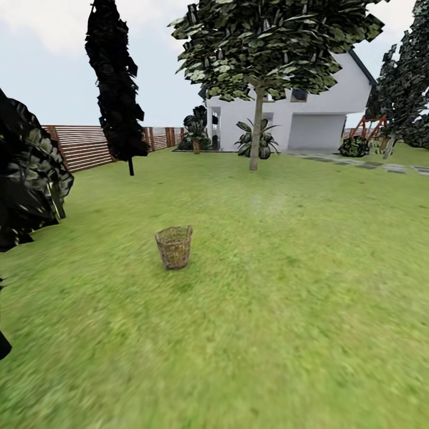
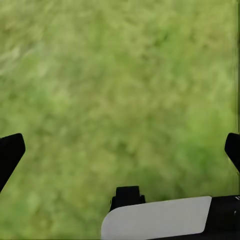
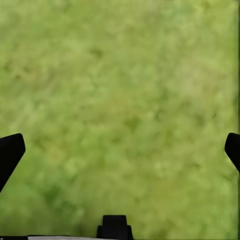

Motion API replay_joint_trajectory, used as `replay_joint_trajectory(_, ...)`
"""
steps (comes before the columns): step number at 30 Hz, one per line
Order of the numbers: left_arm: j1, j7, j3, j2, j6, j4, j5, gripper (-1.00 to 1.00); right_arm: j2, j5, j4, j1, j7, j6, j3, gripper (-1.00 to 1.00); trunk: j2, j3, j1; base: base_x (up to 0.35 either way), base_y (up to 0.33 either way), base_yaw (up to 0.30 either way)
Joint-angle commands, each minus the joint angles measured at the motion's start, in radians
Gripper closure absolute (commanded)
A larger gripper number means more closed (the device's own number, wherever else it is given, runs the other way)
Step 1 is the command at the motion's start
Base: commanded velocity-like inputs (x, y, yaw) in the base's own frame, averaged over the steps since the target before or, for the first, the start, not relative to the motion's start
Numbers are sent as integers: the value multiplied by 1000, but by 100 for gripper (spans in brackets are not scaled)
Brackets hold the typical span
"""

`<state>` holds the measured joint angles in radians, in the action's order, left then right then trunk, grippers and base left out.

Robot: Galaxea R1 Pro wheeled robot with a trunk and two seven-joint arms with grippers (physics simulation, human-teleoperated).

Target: Take the three Easter eggs out of the wicker basket on the lawn in the garden, then place them on the lawn next to a single tree (choose any tree) so that all three eggs are next to the same tree and none are left in the basket.

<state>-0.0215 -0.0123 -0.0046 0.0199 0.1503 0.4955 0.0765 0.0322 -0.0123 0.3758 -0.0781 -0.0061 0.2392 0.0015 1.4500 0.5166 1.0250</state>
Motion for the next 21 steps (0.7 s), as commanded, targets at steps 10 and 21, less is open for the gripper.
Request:
replay_joint_trajectory(10, 0, 0, 0, 0, 0, 0, 0, -100, 0, 0, 0, 0, 0, 0, 0, -100, 0, 0, 0, 267, -232, 189)
replay_joint_trajectory(21, 0, 0, -1, 0, 1, 0, 0, -100, 0, 0, -3, 0, 0, -1, 0, -100, 0, 0, 0, 267, -232, 199)
